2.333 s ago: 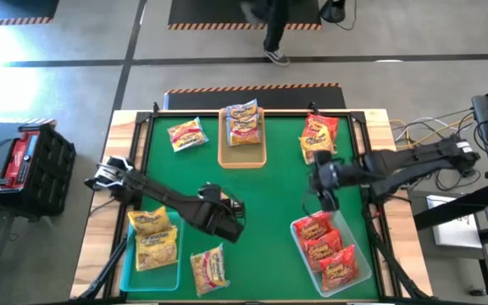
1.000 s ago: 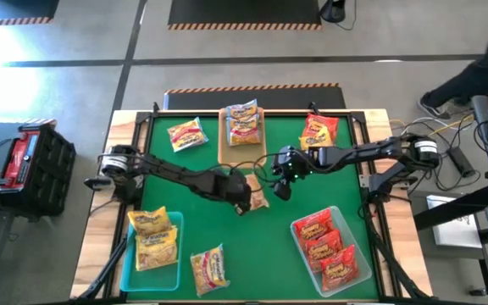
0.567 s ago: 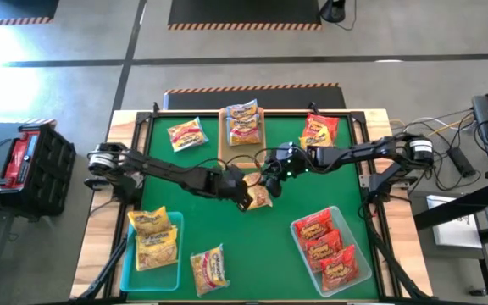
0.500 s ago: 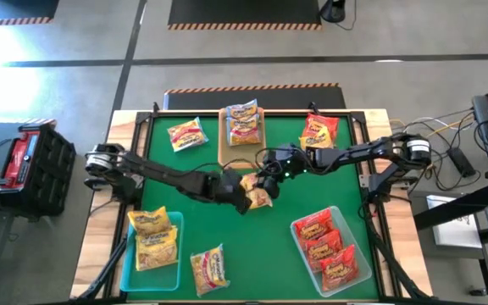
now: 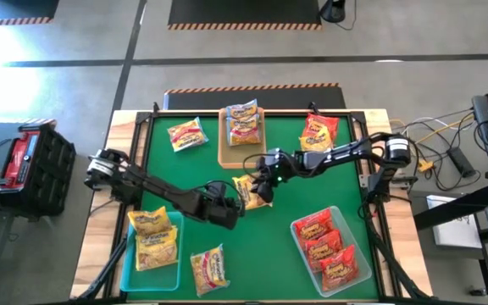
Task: Sort Maruchan noodles
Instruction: Put the yellow noodle pack into the blue bin
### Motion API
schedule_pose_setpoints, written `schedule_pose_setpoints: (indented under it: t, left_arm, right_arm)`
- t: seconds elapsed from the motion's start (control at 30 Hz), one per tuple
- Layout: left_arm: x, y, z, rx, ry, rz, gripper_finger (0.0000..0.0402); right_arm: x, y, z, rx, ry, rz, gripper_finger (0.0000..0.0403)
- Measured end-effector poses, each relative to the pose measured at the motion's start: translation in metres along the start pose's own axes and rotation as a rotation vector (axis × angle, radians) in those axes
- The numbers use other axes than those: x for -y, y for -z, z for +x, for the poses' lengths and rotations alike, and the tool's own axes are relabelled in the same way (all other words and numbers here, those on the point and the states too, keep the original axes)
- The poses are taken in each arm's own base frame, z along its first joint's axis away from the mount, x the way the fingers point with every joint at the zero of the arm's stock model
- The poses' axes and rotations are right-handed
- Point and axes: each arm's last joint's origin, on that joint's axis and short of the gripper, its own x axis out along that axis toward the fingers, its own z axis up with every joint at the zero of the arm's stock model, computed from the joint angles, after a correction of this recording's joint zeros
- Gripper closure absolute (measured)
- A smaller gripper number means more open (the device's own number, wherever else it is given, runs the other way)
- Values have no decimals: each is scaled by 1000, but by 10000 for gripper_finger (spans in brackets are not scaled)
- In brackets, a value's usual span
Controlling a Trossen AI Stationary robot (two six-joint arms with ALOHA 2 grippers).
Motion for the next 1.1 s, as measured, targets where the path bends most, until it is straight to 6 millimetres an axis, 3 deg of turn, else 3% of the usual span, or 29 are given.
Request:
schedule_pose_setpoints:
  t: [0.17, 0.53, 1.1]
  left_arm:
    - [1, 3, 6, 35, 11, -15, 325]
    - [7, 5, 10, 48, 69, 19, 322]
    - [13, 0, 26, 111, 106, 25, 258]
  right_arm:
    - [1, 9, -7, -111, 41, -40, 216]
    - [-12, 1, -46, -128, 111, -90, 227]
    - [8, 20, -21, -226, 187, -128, 228]
